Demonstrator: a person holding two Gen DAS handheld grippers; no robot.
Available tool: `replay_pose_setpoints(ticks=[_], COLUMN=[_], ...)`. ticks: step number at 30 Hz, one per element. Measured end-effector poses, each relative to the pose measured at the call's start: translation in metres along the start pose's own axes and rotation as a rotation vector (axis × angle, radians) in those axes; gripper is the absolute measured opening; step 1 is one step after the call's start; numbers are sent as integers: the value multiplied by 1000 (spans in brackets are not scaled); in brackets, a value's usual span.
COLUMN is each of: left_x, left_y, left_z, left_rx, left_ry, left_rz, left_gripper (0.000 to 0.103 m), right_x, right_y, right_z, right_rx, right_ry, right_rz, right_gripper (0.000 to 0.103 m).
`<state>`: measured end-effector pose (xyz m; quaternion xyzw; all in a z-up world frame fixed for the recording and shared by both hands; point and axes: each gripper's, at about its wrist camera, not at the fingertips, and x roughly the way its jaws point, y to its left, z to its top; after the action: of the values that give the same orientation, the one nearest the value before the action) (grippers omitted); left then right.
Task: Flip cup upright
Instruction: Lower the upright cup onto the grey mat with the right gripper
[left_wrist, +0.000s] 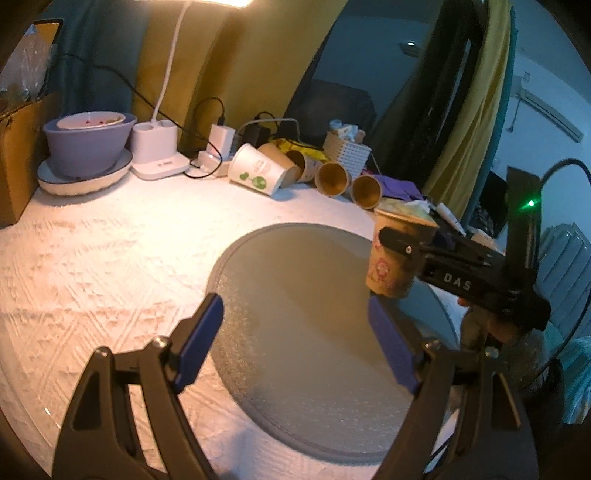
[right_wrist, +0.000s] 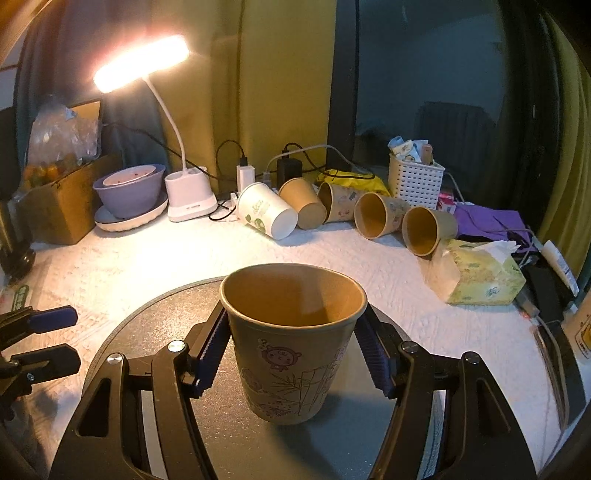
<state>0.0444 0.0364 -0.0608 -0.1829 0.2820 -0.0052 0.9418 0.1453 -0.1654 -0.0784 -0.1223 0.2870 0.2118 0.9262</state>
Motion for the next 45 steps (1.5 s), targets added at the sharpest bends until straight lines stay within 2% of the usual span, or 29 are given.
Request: replay_pose_setpoints(ticks=[5,17,24,33,37,45], left_x=[0,5,4,0,-4,-12], left_y=[0,-4,-5,-11,-13,-20], left_z=[0,-1,-2,-5,-4,-3], left_rx=[0,21,33,47,53,68], left_ry=[10,39,36,25,16,1], left_rz=[4,11,9,9,11,12], left_gripper=[82,82,82,82,82,82], right_x=[7,7,12,0,-5,-13], right_y=[0,-2,-3,0,-1,-1], right_z=[-1,-5,-13,-15,-15,-16], right_rx=[6,16,21,12,14,17], right_ry=[44,59,110,102,97,97], right_rz=[-7,-13,-5,-15,-16,-12], right_gripper=[69,70,70,70,80,80])
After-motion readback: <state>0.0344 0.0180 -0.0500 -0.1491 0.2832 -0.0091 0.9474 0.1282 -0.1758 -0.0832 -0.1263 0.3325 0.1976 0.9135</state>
